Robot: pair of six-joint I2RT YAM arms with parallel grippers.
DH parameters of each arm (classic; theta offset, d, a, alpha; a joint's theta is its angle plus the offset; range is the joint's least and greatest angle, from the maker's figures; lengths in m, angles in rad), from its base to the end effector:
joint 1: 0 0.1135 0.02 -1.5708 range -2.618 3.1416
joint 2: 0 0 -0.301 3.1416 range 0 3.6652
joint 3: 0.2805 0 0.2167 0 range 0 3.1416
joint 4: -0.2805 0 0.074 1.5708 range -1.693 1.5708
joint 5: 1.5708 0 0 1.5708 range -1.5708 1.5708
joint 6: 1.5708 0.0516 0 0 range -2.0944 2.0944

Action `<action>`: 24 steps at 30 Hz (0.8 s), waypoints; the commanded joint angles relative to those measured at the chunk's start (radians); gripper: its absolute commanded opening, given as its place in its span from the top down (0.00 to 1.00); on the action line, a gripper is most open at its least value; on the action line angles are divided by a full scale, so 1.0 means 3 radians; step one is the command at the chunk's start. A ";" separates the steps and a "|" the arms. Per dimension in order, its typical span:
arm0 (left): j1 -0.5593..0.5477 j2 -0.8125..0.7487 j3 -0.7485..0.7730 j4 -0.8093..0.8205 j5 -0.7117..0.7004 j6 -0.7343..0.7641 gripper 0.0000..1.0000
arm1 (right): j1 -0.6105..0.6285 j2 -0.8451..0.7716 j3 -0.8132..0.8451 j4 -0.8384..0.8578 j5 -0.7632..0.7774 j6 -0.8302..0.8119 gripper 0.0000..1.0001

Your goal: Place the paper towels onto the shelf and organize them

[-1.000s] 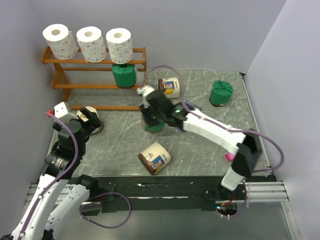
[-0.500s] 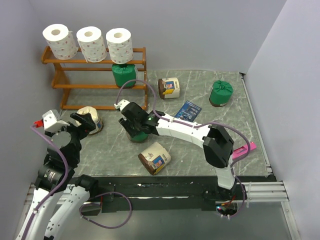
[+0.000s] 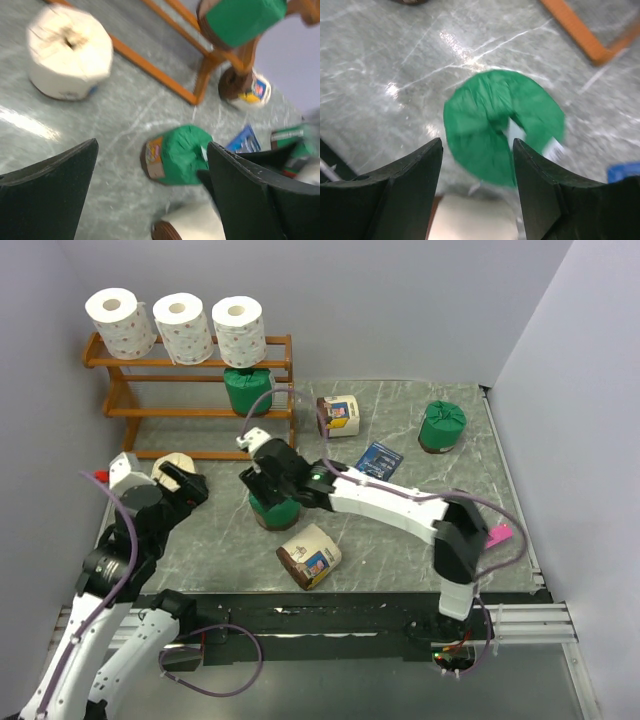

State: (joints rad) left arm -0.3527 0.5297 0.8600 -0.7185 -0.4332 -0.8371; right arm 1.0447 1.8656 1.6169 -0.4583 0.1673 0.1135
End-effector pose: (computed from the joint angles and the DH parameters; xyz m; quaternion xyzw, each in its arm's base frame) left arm 0.0540 0.0032 0.3441 -0.3108 0.7584 -0.1573 0.5509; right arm 0.2178 0.3580 0.3273 -0.3750 0.8244 0.1648 0.3907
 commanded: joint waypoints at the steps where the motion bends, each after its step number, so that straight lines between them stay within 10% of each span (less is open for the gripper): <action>1: 0.0000 0.0289 0.0018 0.0068 0.0569 -0.0109 0.05 | -0.0010 -0.0827 -0.0271 0.0137 0.0184 0.0031 0.34; 24: -0.0057 0.1640 -0.0591 0.1352 0.1510 -0.0134 0.21 | -0.0010 -0.2834 -0.1897 0.0469 0.0618 0.0113 0.32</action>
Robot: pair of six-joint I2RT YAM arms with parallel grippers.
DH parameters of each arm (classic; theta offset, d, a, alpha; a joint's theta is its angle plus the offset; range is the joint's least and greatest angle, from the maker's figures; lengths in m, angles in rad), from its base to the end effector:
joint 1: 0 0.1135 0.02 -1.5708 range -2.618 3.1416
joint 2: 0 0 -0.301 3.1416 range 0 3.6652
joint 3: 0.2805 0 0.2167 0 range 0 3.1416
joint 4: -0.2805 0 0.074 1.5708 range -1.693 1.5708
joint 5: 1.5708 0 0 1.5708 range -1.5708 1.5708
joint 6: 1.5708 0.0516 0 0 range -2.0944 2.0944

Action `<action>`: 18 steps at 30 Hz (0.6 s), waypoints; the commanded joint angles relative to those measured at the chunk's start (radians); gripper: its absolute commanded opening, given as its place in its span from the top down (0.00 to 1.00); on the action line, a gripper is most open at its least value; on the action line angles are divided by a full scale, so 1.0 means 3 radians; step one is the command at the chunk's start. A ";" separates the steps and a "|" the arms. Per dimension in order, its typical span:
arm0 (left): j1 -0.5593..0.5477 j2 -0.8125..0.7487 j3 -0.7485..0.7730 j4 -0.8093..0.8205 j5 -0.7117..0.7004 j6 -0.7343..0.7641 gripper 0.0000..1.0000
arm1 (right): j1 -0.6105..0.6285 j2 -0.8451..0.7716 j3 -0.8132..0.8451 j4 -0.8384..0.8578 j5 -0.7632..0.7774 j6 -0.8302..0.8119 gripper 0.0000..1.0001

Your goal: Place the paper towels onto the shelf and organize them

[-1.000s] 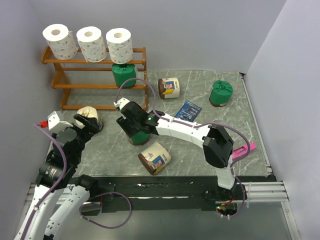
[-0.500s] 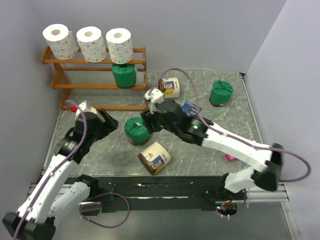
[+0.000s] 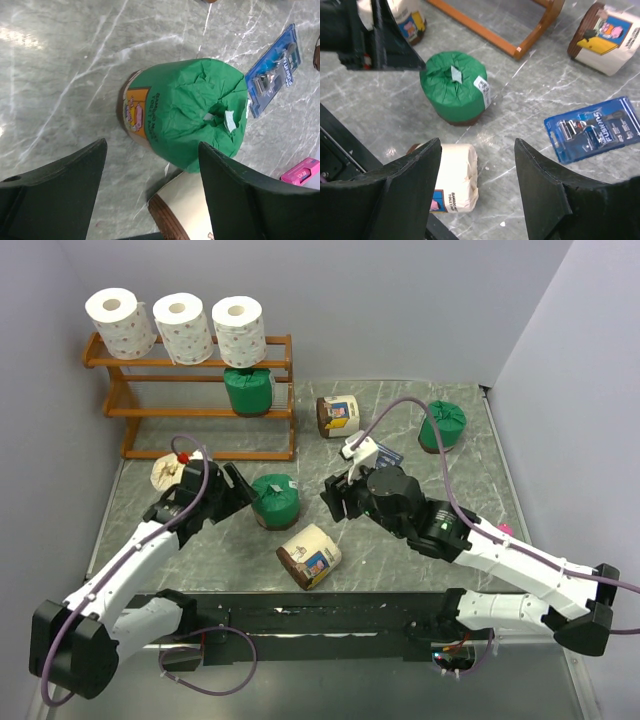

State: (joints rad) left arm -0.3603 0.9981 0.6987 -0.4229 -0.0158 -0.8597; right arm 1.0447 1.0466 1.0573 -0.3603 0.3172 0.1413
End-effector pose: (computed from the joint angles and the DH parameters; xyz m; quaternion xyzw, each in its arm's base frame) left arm 0.1573 -0.0584 0.2793 -0.2283 0.8823 -0.2299 0.3415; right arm 0.1106 0.1584 0.3942 -0.2717 0.7674 0.2091 0.5418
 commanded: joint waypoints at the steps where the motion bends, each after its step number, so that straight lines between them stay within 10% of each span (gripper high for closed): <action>1: -0.0036 0.0094 -0.0069 0.0412 0.0119 -0.0059 0.21 | -0.0015 -0.0114 -0.0037 0.0143 0.0119 0.0020 0.32; 18: -0.0251 0.0712 0.0038 0.0510 -0.0121 0.0027 0.22 | -0.0015 -0.0104 -0.0057 0.0132 0.0170 -0.0031 0.32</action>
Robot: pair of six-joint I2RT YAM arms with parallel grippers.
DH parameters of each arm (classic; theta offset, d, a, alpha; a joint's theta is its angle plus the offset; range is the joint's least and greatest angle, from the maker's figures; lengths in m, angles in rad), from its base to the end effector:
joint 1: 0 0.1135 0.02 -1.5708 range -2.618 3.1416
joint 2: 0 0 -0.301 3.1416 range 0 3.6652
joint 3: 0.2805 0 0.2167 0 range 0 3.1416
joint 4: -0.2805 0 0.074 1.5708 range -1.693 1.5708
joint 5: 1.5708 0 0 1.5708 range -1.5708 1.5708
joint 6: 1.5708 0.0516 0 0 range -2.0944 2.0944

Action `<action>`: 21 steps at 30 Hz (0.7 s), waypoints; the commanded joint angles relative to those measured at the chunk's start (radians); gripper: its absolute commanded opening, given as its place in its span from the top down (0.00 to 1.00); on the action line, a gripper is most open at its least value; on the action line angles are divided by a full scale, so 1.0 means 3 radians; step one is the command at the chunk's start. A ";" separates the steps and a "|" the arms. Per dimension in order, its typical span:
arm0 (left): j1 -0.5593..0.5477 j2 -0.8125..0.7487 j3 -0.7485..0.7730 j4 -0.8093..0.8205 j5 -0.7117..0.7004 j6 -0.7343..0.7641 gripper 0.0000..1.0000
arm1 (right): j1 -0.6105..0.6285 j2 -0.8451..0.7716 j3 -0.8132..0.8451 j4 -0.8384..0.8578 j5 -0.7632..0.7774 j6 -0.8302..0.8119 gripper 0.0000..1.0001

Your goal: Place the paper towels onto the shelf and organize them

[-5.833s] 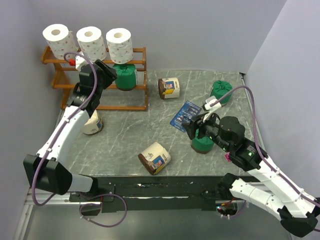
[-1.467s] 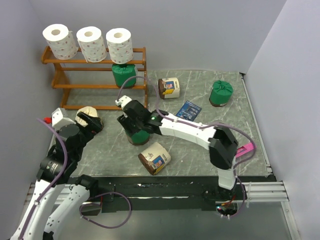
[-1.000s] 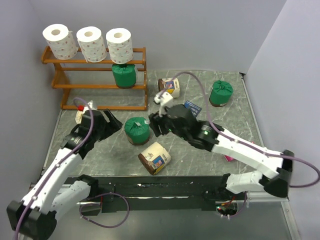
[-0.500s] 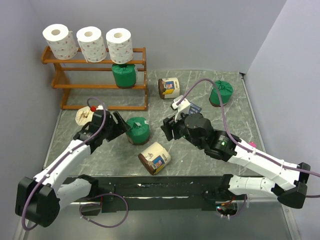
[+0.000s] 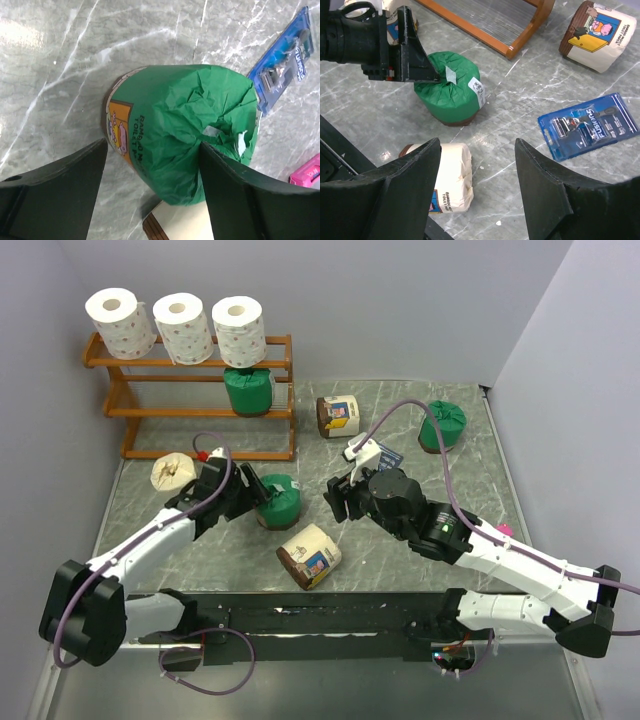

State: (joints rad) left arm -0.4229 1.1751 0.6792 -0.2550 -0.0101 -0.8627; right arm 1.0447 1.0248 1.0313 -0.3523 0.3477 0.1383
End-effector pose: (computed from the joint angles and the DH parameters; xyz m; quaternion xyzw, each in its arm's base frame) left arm 0.1894 -0.0847 0.2592 -0.2020 0.8946 -0.2352 0.3218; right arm 0.1090 0.1527 0.3906 -0.2634 0.7681 0.1983 0.5490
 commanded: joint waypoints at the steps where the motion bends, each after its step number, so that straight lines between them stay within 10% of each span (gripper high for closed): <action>1: -0.0053 0.0153 0.0119 -0.0090 -0.0165 0.0043 0.24 | -0.0015 -0.0021 0.0029 0.0106 0.0068 -0.0026 0.32; 21: -0.0191 0.0225 0.0818 -0.0724 -0.0498 0.0104 0.55 | -0.0021 -0.0276 -0.0135 0.0111 0.0140 -0.0042 0.31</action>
State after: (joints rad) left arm -0.4759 1.2922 0.8230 -0.3996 -0.1162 -0.8486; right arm 1.0447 0.9993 0.9989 -0.3580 0.3630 0.1356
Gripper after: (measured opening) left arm 0.525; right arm 0.686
